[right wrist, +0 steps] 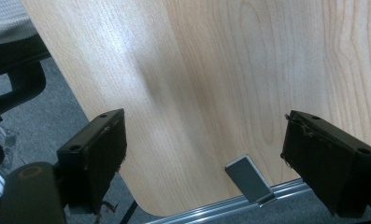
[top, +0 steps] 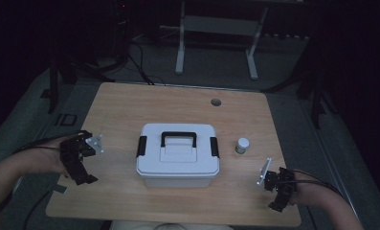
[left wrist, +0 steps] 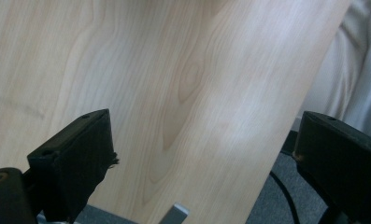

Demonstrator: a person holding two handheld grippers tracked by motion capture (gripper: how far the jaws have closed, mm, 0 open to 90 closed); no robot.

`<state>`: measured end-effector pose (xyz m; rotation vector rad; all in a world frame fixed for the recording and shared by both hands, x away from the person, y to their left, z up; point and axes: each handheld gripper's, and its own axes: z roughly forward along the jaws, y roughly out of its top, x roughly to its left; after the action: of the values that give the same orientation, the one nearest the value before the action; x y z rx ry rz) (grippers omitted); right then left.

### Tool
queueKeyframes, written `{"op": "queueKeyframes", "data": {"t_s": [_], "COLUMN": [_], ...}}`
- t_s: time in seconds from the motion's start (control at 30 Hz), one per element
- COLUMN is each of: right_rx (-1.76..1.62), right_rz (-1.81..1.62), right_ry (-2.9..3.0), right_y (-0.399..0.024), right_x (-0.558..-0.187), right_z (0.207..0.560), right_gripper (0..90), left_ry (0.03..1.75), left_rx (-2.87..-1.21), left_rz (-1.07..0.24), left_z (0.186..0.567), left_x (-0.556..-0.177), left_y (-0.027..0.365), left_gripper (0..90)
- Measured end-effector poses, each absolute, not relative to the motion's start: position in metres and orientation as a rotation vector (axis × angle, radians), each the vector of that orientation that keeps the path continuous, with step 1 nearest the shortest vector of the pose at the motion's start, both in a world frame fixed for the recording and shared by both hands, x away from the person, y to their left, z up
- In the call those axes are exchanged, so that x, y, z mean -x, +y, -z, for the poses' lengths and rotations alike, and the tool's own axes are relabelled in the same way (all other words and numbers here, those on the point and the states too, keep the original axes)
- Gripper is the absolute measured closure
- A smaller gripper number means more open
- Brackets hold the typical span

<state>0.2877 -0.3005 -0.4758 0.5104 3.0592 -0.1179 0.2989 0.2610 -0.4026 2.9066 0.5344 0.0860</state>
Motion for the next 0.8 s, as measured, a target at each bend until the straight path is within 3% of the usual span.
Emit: {"op": "queueKeyframes", "data": {"t_s": [0.8], "right_rx": [-0.506], "right_rz": [0.128], "right_ry": [3.072], "right_y": [-0.302], "right_x": [-0.288], "right_z": [0.480], "right_gripper": [13.6], "left_ry": [0.287], "left_rx": [-2.979], "left_rz": [-0.070], "left_z": [0.361], "left_x": [-0.330], "left_y": [0.178], "left_gripper": [4.7]}}
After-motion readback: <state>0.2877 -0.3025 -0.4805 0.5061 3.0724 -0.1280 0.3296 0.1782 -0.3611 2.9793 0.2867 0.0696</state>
